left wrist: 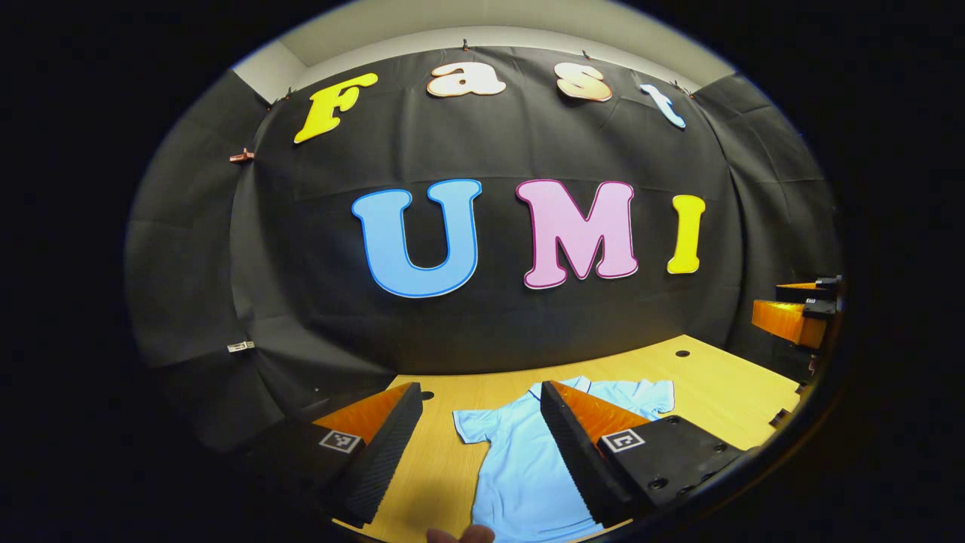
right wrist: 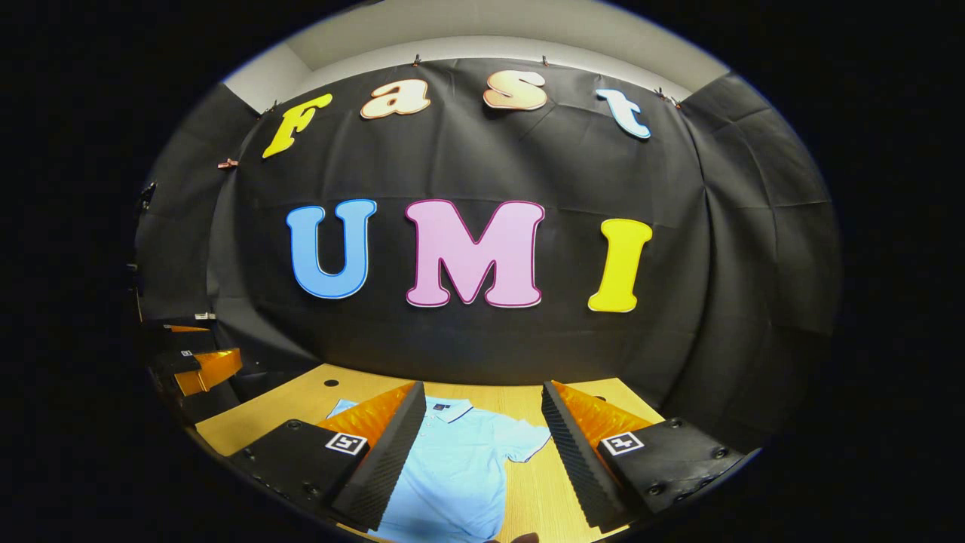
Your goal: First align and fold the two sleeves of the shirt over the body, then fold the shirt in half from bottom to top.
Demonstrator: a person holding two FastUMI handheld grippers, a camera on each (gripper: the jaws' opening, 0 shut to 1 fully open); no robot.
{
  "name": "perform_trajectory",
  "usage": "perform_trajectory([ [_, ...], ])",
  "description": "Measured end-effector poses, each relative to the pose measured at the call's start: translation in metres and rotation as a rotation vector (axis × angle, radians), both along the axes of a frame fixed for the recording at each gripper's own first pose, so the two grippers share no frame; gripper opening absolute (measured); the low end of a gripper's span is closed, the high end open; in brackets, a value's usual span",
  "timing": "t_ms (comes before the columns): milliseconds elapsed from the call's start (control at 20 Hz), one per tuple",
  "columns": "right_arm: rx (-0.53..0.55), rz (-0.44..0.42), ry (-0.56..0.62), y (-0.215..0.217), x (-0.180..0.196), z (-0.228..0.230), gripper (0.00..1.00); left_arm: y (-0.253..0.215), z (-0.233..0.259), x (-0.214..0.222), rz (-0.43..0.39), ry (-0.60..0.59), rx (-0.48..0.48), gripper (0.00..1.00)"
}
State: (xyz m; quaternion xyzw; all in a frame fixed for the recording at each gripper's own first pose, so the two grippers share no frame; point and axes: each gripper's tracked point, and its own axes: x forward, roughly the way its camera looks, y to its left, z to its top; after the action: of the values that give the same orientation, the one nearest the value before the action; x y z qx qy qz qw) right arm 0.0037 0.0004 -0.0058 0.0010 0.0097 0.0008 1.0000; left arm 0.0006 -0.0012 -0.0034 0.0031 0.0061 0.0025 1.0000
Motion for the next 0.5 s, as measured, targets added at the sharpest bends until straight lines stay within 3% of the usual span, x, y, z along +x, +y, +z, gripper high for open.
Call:
perform_trajectory([
  [500, 0.003, 0.001, 0.051, -0.002, 0.022, -0.016, 0.96, -0.001, -0.003, 0.001, 0.001, 0.005, 0.002, 0.99],
])
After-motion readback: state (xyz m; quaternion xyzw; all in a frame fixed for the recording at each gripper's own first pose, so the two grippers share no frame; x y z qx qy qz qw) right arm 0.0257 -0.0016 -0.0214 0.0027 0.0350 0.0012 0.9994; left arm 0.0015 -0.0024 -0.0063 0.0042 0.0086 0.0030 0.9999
